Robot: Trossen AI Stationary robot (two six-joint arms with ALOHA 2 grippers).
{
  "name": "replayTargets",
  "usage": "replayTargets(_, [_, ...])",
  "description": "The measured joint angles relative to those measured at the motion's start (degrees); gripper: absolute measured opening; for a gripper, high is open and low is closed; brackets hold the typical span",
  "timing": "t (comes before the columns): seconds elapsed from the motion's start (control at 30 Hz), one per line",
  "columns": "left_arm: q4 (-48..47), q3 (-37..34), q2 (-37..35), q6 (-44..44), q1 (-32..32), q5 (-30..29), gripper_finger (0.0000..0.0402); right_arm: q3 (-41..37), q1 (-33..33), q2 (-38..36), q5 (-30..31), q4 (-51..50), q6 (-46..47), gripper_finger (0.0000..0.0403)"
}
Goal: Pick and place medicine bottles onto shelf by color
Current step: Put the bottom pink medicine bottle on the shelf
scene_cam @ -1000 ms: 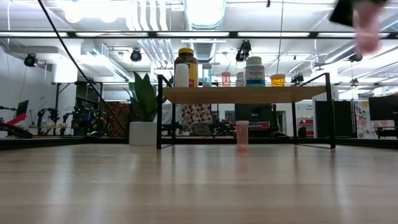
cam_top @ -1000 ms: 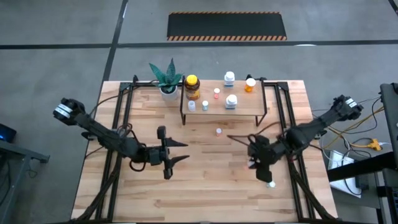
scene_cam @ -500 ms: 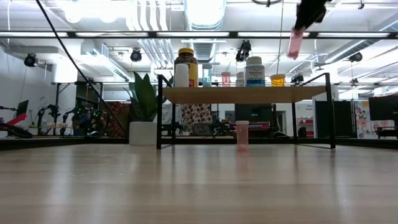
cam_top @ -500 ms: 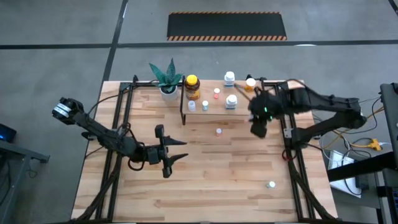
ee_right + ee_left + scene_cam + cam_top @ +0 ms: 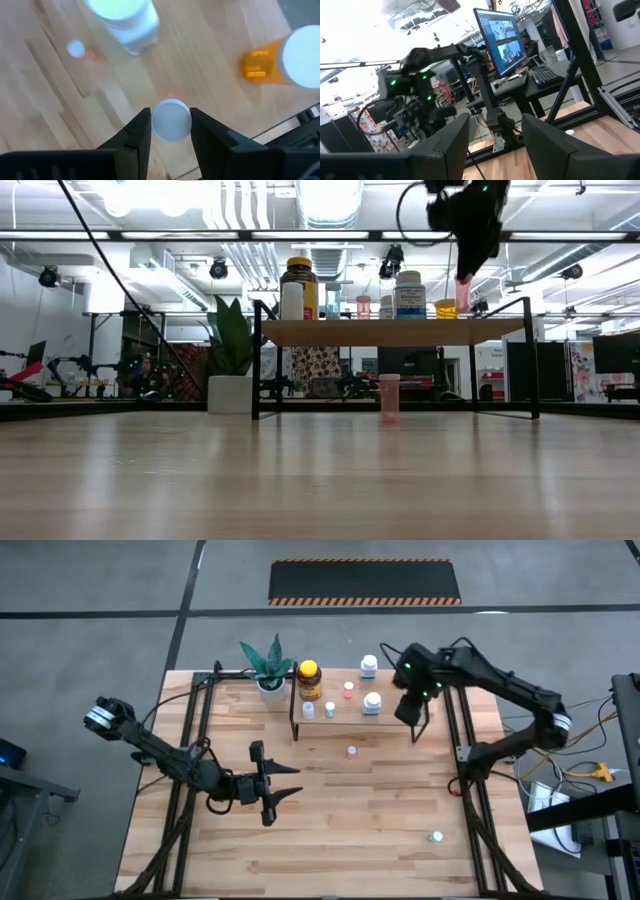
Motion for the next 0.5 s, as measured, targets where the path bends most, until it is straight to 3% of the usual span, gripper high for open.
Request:
replayTargets(0.17, [-0.01,-0.09,0.00,-1.39,0.00,0.00,0.0164,4.47,-2.65,5.68,-0.09,-5.43,-4.58,0.0109])
replayTargets(0.5, [-0.02,-0.13,0.00,-1.35,0.00,0.00,0.0164,9.50,-4.81,10.27,-1.55,-5.41,-6.26,0.0109])
